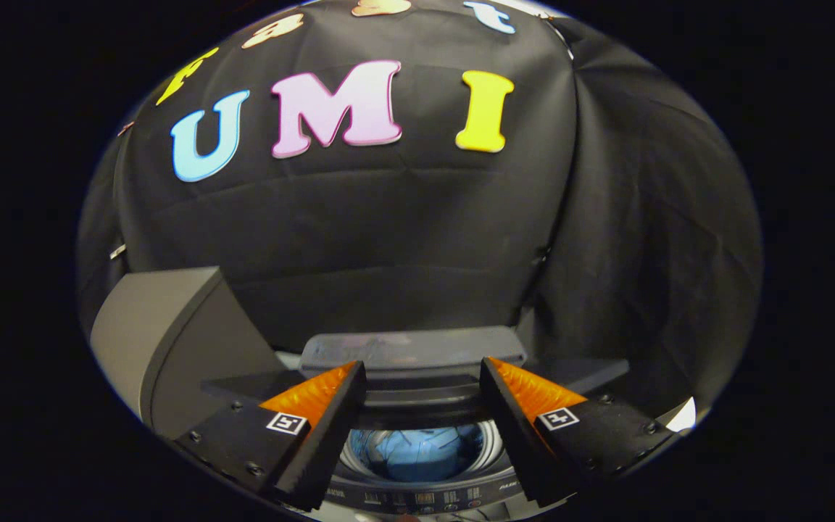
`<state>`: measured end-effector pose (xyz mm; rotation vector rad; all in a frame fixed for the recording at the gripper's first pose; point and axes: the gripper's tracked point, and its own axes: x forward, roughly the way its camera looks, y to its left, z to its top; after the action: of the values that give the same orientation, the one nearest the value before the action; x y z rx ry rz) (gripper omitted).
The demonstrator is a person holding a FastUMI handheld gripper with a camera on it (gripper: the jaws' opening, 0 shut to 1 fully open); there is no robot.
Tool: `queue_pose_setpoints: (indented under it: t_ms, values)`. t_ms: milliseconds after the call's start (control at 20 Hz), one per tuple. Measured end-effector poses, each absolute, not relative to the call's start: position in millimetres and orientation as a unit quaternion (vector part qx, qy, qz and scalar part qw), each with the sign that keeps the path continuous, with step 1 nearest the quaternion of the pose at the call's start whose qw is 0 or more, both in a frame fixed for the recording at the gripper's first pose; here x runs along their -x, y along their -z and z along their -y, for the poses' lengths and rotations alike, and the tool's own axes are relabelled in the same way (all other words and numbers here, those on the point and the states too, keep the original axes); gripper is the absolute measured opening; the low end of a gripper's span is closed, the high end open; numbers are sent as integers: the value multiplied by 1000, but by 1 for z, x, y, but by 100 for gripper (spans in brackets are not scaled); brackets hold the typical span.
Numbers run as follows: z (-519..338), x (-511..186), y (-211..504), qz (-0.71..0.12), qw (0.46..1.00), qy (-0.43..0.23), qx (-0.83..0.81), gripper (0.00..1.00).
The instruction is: Put the clothes into the washing machine and then close the washing machine lid.
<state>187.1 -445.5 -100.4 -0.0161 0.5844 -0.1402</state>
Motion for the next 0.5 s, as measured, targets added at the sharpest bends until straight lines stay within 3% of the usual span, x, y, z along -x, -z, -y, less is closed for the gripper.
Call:
queue_pose_setpoints:
  t_ms: [500]
  values:
    - [463, -144, 191, -368, 926, 83, 11, 99]
